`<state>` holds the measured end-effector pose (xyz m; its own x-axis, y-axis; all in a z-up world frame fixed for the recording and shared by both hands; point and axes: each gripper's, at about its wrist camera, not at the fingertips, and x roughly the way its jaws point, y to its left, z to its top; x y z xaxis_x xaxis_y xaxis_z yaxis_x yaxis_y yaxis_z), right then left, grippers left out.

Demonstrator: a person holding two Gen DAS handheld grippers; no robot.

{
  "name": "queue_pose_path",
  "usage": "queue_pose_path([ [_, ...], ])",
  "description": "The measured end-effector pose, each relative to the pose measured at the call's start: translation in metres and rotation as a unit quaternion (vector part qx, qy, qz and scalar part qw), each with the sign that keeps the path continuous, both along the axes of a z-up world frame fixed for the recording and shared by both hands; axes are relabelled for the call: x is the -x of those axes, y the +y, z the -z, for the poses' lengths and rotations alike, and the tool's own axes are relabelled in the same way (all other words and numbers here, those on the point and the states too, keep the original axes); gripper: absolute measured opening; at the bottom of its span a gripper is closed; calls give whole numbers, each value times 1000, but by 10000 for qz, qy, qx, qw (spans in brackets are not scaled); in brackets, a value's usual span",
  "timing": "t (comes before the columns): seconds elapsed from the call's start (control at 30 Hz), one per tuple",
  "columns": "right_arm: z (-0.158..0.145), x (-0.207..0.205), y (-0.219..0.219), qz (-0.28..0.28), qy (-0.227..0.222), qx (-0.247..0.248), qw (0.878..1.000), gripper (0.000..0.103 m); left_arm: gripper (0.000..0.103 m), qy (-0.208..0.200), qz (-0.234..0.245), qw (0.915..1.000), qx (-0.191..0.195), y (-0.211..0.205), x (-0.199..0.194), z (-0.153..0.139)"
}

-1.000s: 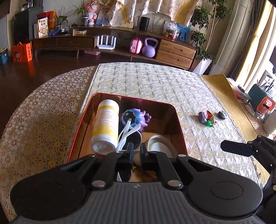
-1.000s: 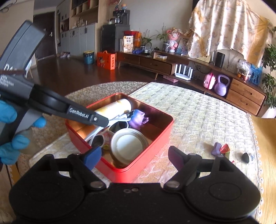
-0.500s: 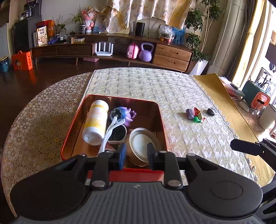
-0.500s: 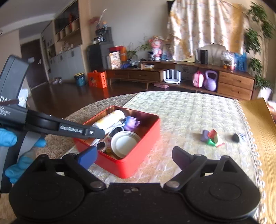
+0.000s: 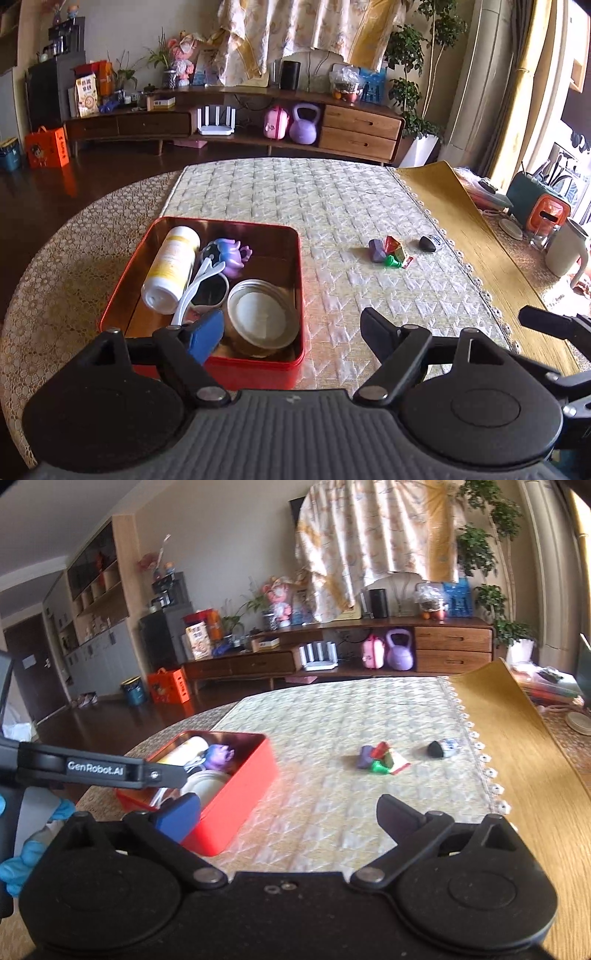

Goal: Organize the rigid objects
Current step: 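Withdraw both tools from the tin toward the purple block and black mouse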

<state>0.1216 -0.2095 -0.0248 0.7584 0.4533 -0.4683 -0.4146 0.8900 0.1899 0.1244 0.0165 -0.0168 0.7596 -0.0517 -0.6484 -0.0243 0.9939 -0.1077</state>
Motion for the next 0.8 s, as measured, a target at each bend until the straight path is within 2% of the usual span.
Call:
queue_pose_path([
  [0.17,2,-8,-26,260,-9,-116,9996,102,87,8,73,9999,71,-17,-9,-4],
  [0.47,3,-41,-63,546,13,76,9985,102,88,-71,403,9991,130,-55,-38,-5],
  [0.53,2,-48,-71,563,-11,119,9983,102,92,-46,424,9990,99,-62,-47,-3],
  [0.6,2,-58,-77,582,-44,212,9981,102,103,-114,422,9990,93,-68,-56,-1],
  [0.7,4,-70,-84,586,-75,320,9977,102,103,-187,470,9987,41,-76,-70,2],
  [0.8,9,-87,-90,581,-39,451,9973,102,103,29,532,9986,65,-83,-91,8],
])
